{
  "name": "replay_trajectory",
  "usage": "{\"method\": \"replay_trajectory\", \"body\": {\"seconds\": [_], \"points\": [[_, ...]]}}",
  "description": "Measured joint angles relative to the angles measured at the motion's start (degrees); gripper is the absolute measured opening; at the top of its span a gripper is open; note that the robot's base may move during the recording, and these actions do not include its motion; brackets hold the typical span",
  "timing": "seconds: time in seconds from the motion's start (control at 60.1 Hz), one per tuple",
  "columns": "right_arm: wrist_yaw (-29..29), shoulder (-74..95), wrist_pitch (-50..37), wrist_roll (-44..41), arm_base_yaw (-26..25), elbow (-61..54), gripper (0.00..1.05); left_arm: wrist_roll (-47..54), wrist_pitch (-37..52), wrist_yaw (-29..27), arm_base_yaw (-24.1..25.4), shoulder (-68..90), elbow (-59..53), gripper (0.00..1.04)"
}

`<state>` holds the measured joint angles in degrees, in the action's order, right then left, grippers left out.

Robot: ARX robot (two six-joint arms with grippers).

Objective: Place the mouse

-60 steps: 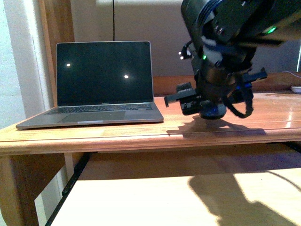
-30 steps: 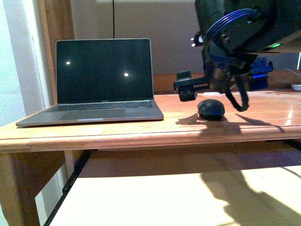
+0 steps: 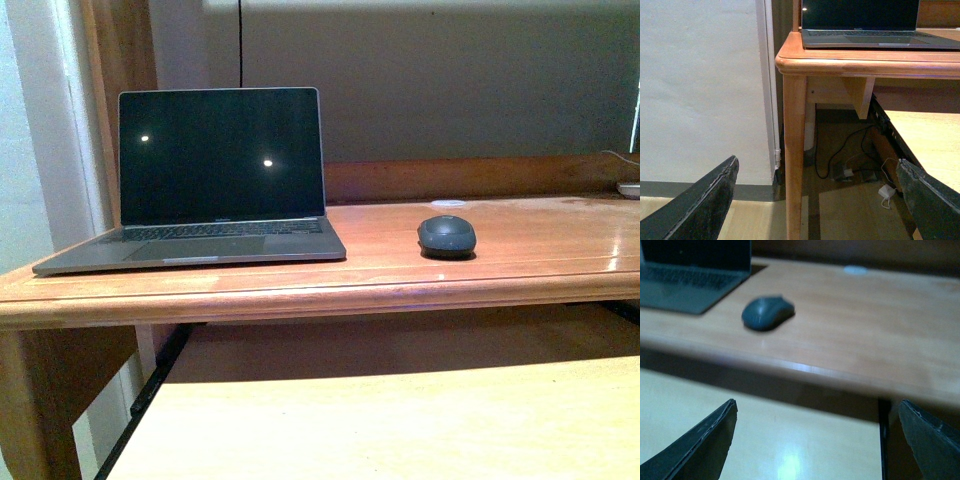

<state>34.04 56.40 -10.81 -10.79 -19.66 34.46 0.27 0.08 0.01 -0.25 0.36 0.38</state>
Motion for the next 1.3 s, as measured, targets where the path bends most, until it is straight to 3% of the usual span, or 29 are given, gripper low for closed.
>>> {"method": "replay_trajectory", "body": {"seconds": [0.133,0.216,0.3,0.366,0.449,0.599,0.749,1.015,1.148,1.182,1.298], "points": [[17.3,-1.6,9.2,-10.6,-14.1,-5.7,0.97,0.0,0.0,0.0,0.0,0.0,0.0,0.97],[28.7,0.5,25.0,-25.2,-24.7,-4.6,0.97,0.0,0.0,0.0,0.0,0.0,0.0,0.97],[30.1,4.7,41.6,-38.9,-30.4,-1.6,0.97,0.0,0.0,0.0,0.0,0.0,0.0,0.97],[28.4,7.3,50.8,-46.8,-31.8,-1.0,0.97,0.0,0.0,0.0,0.0,0.0,0.0,0.97],[25.9,7.6,53.8,-55.1,-30.9,-2.8,0.97,0.0,0.0,0.0,0.0,0.0,0.0,0.97],[23.3,1.9,45.0,-58.2,-22.5,-8.7,0.97,0.0,0.0,0.0,0.0,0.0,0.0,0.97],[18.6,-3.0,28.1,-50.5,-9.2,-14.5,0.97,0.0,0.0,0.0,0.0,-0.1,0.0,0.97],[-5.9,10.0,-6.5,-25.4,20.2,-14.8,0.97,0.0,0.0,0.0,0.0,-0.1,0.0,0.97],[-18.1,22.1,-18.1,-18.3,29.3,-8.6,0.97,0.0,0.0,0.0,0.0,-0.1,0.0,0.97],[-23.6,26.9,-21.5,-16.5,32.0,-5.3,0.97,0.0,0.0,0.0,0.0,-0.1,0.0,0.97],[-37.2,37.4,-23.6,-12.8,36.0,4.4,0.97,0.0,0.0,0.0,0.0,-0.1,0.0,0.97]]}}
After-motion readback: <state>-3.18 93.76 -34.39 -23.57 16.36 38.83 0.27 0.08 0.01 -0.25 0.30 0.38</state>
